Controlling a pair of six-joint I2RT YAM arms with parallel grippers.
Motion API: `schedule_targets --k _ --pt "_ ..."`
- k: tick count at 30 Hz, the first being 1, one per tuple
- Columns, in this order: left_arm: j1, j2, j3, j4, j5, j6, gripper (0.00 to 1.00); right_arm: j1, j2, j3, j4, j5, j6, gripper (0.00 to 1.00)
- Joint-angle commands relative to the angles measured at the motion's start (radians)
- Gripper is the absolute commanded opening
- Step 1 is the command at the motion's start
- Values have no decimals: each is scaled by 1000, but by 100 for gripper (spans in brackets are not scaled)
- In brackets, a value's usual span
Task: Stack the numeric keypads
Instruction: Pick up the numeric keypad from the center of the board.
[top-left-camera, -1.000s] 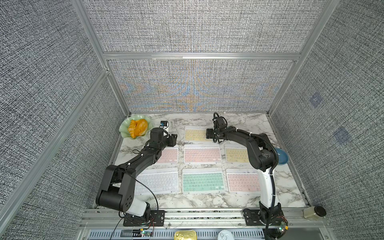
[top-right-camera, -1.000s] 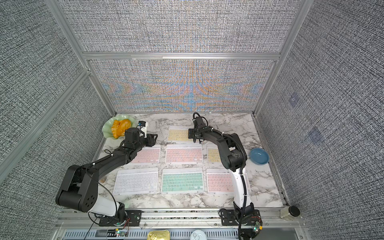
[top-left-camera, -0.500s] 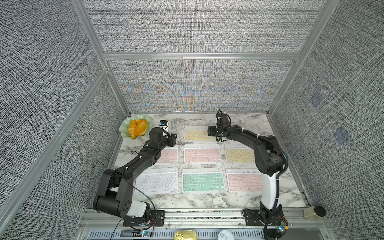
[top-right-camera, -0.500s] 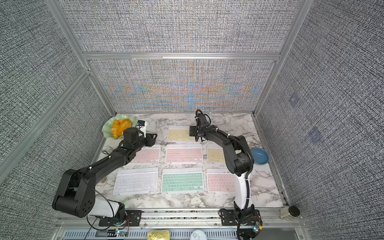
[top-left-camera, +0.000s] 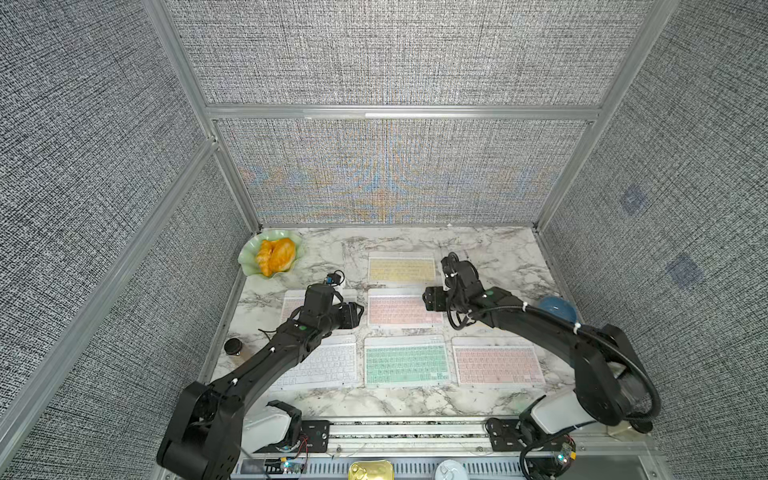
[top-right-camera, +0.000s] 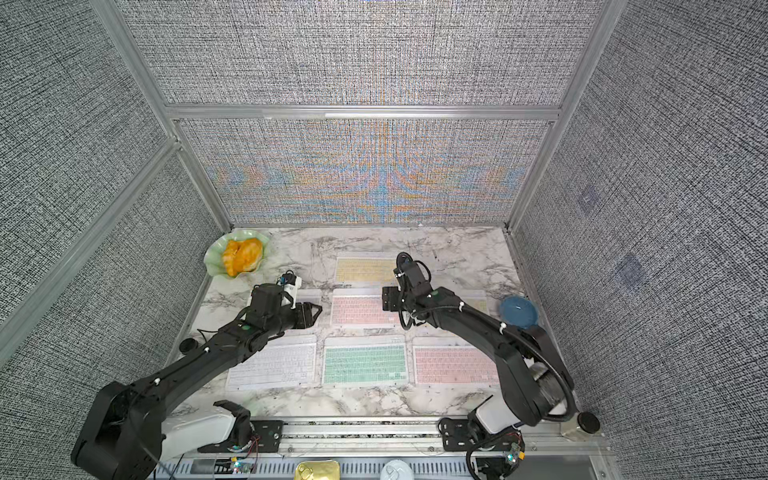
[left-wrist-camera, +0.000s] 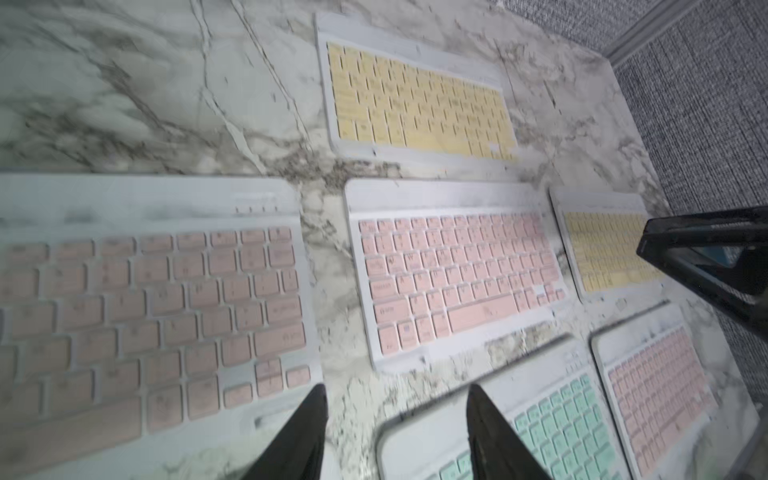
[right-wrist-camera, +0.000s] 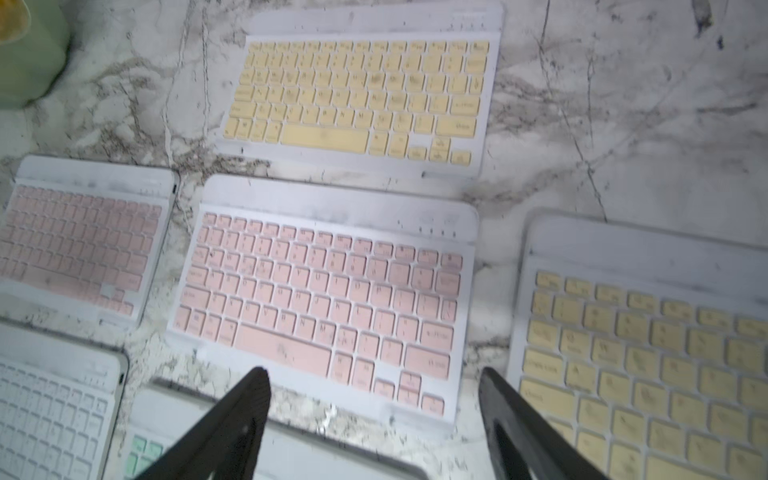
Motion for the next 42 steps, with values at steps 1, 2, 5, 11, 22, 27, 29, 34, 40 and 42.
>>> schedule_targets --k 1,2,5,11,22,27,29,34,40,42 --pt "-34 -75 -42 -101 37 -56 55 62 -70 -65 -140 10 90 81" --pt "-44 -102 -60 -122 42 -58 55 89 -93 -86 -160 10 114 81" --pt "-71 -157 -80 -193 47 -61 55 165 -148 -132 -226 17 181 81" --pt "-145 -153 -68 -257 53 -100 55 263 -209 -200 -310 18 296 81" --pt "-233 -36 -52 -236 55 -117 54 295 -193 -240 -262 -13 346 81" --pt "-246 1 -62 -189 66 -130 54 297 -175 -257 -221 -22 358 81" --pt "-248 16 -63 -183 72 -130 55 298 -166 -258 -210 -24 360 81" --pt "-254 51 -61 -169 79 -128 54 297 -152 -276 -182 -16 373 81" --pt "-260 86 -60 -179 82 -138 54 297 -131 -289 -149 -16 390 81" --pt "-265 93 -63 -189 79 -148 54 298 -131 -291 -141 -16 394 81"
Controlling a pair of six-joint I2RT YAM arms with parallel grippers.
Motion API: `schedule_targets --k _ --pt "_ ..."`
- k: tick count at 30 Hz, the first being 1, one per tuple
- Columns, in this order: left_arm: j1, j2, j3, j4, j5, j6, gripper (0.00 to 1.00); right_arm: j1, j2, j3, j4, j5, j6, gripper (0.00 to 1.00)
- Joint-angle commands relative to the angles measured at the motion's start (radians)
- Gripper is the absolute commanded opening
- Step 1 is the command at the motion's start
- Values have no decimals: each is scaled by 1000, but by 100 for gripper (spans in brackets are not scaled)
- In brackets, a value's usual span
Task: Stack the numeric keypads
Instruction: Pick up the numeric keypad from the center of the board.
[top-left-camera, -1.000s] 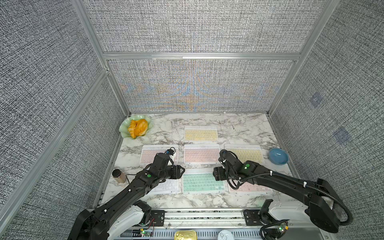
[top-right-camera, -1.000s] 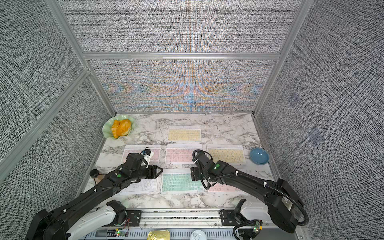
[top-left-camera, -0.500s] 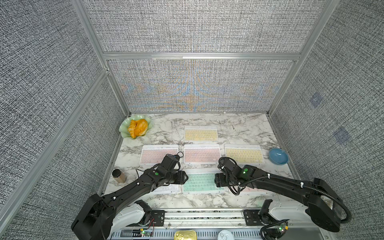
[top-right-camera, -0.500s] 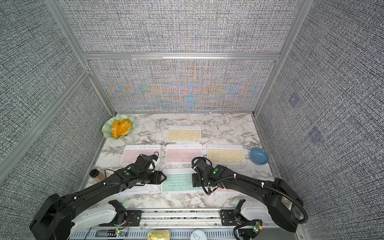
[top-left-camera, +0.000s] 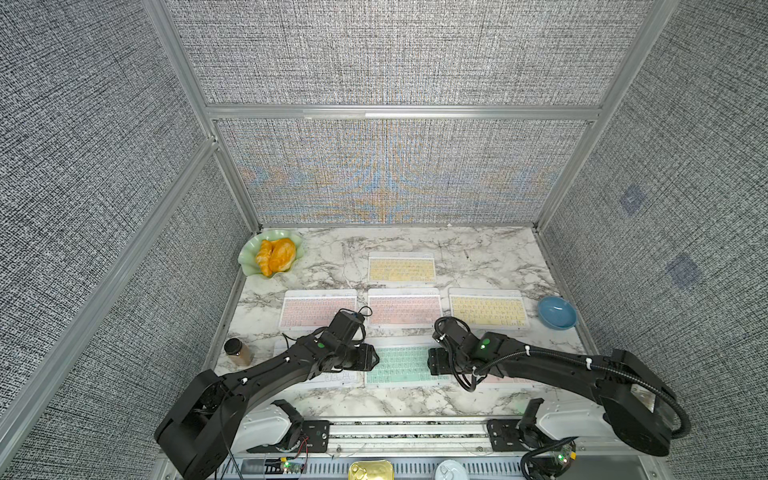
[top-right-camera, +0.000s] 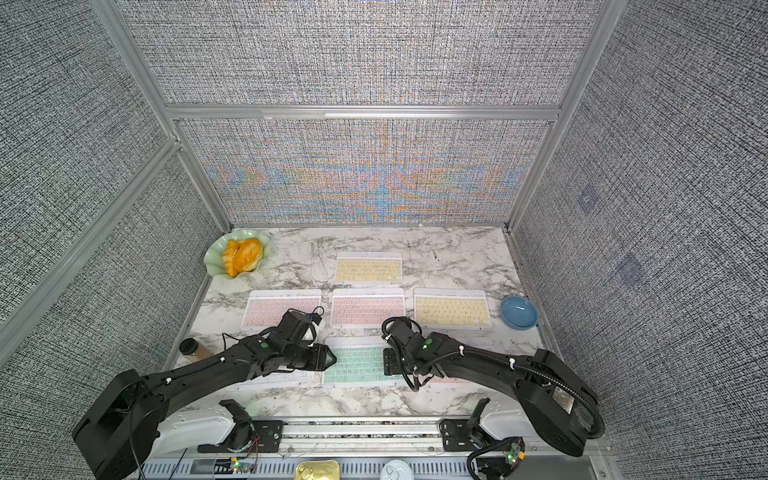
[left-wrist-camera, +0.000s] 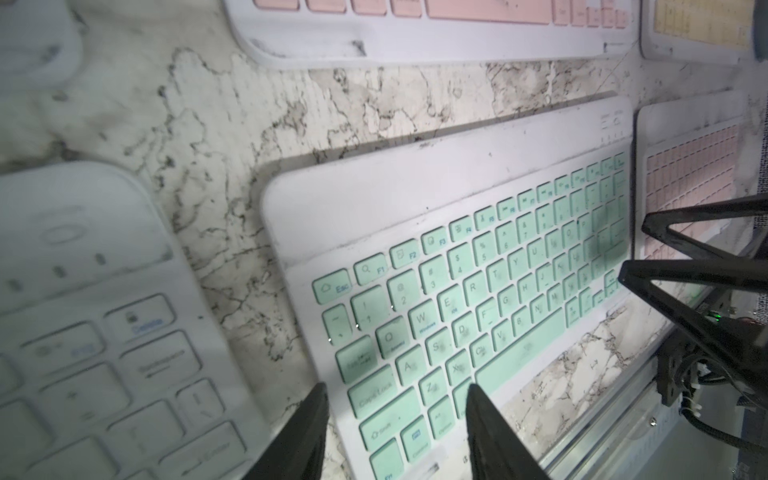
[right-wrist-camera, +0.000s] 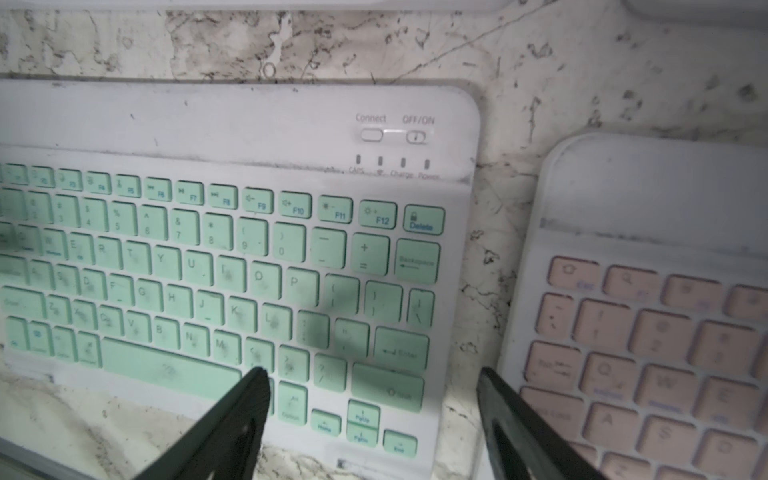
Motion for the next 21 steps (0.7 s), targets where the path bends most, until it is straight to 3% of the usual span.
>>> schedule_targets --k 1,21 --pt "-5 8 -3 -10 -6 -23 54 2 1 -2 24 0 48 81" --pt "-30 61 17 -26 -26 -30 53 2 51 -20 69 14 70 81"
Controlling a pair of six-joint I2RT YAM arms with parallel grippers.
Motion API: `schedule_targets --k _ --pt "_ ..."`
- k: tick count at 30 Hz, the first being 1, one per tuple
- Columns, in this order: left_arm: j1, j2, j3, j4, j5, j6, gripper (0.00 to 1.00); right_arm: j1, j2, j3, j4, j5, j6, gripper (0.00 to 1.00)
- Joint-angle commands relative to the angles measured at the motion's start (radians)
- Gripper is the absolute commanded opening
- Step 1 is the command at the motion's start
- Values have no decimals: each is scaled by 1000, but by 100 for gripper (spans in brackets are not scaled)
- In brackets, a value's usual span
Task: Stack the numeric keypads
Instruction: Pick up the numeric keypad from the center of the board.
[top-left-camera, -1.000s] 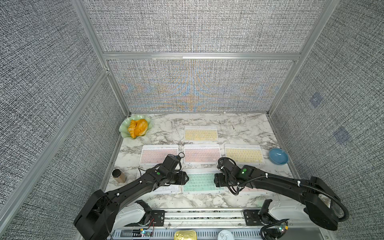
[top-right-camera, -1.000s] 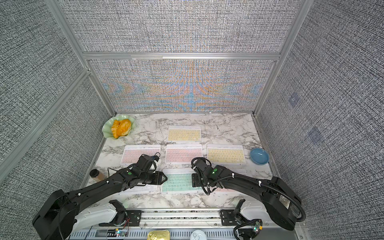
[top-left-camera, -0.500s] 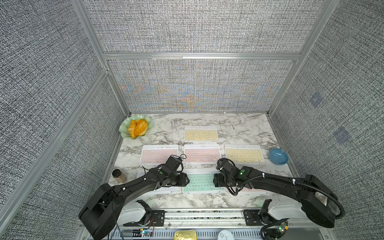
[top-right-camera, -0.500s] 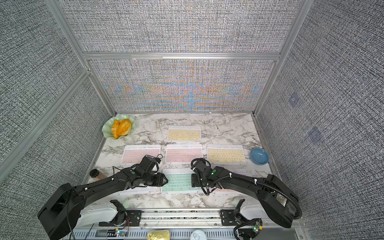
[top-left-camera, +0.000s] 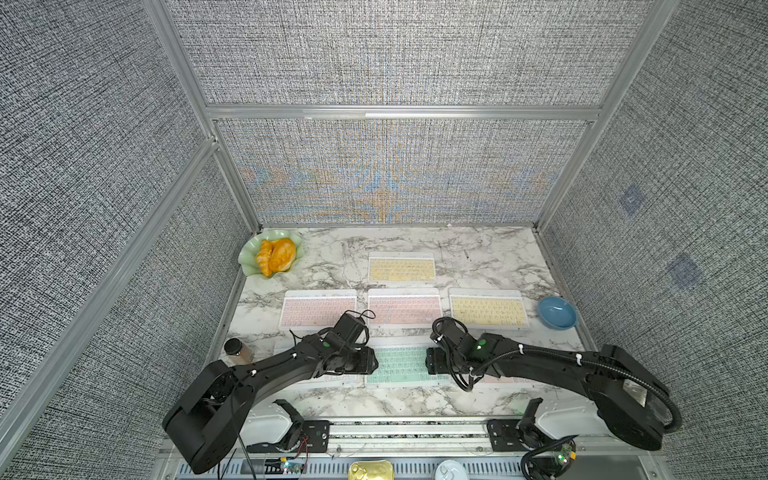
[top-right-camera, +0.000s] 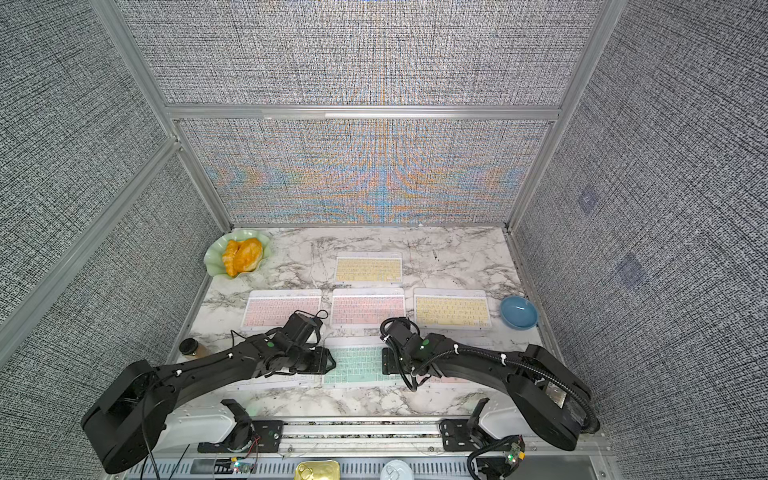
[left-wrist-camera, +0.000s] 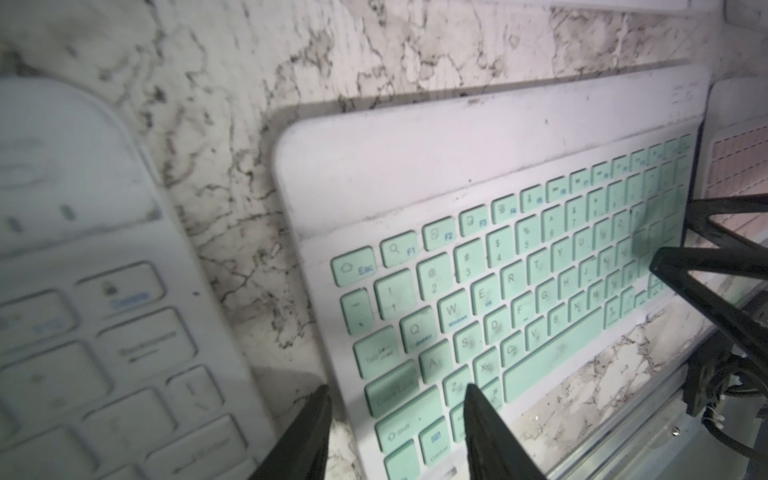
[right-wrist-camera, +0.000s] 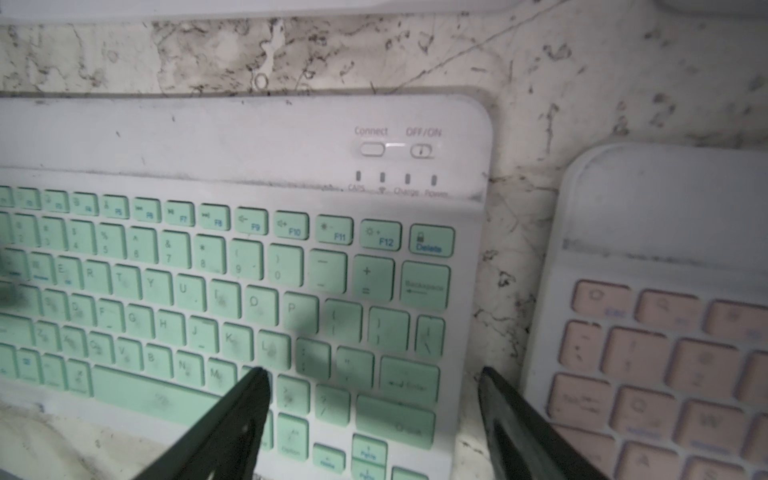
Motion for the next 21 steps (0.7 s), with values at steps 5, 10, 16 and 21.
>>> schedule_targets --k 5,10,16,21 --pt "-6 13 12 -1 -1 11 52 1 18 -14 14 9 54 81" --pt "-9 21 18 -10 -3 15 52 1 29 -11 23 -3 55 81" --pt "-15 29 23 -2 7 12 52 1 13 -7 83 -90 52 81" --pt "-22 40 16 17 21 3 51 -22 -42 -27 152 -169 51 81"
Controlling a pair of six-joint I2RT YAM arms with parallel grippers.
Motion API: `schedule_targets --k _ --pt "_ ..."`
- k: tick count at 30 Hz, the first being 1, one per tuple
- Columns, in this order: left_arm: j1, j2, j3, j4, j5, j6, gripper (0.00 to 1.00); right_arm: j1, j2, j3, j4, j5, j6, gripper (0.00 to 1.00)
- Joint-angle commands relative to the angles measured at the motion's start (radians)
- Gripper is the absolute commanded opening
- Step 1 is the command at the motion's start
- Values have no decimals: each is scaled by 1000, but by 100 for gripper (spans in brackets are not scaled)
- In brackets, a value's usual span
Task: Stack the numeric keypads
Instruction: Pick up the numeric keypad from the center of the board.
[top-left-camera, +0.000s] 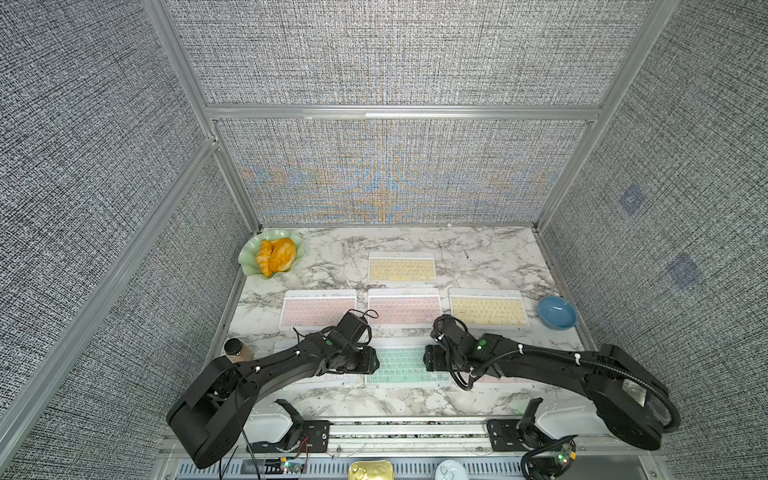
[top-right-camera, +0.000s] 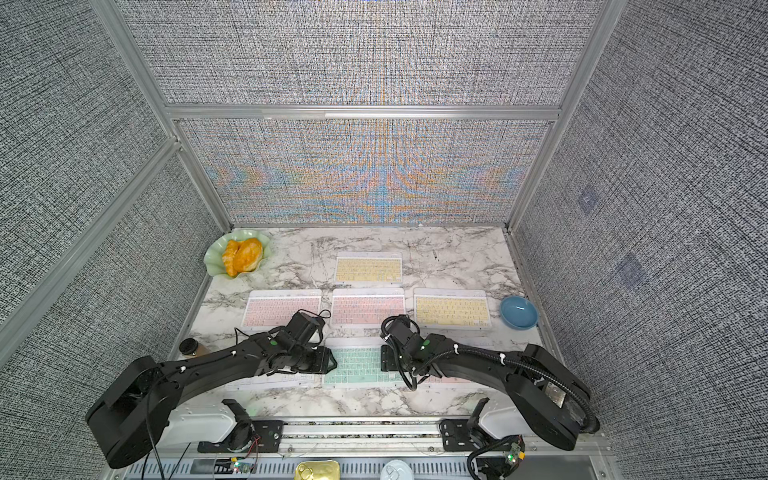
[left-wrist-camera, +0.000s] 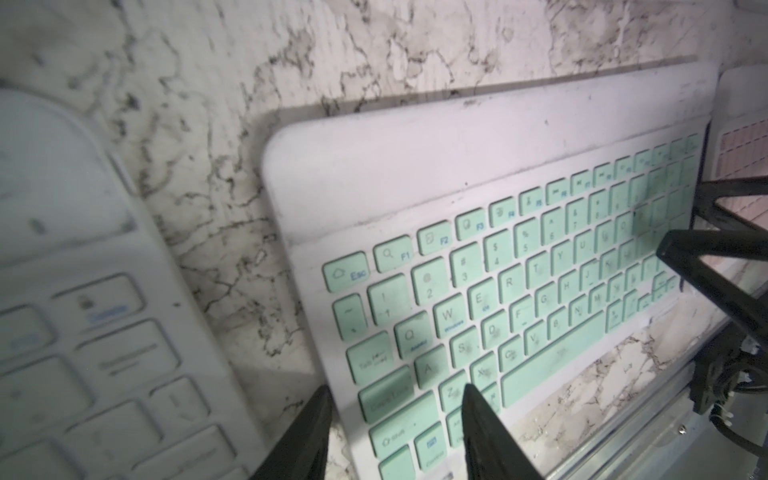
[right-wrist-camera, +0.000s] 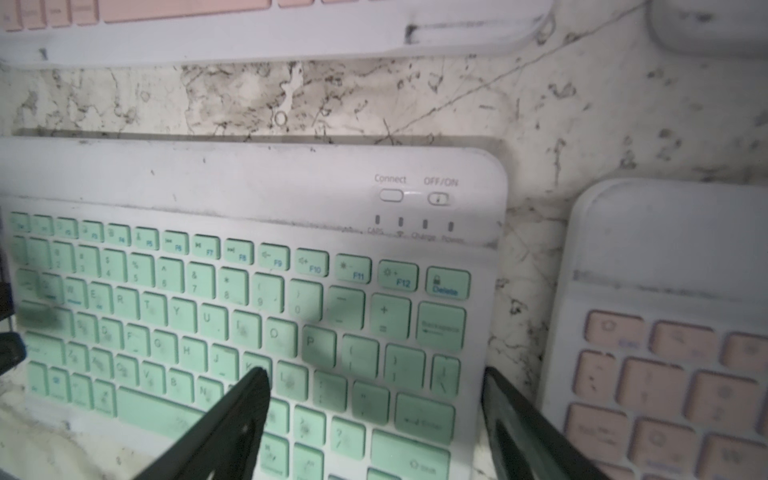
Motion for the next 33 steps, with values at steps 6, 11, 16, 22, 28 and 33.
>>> schedule_targets --k 6,11,16,22,28,33 --pt "-16 23 -7 33 30 -8 51 -49 -83 -64 201 -222 52 81" --pt "-21 24 -15 48 33 -19 51 -80 -121 -104 275 -283 70 81" --pt "-26 29 -17 52 34 -20 51 -100 -162 -122 286 -286 72 81" --pt "-27 35 -14 45 31 -19 51 -107 -197 -130 277 -282 72 81" --pt "-32 47 -14 44 28 -17 50 -112 -216 -135 256 -276 65 81" --pt "-34 33 -15 44 10 -32 50 -118 -235 -132 200 -264 44 81"
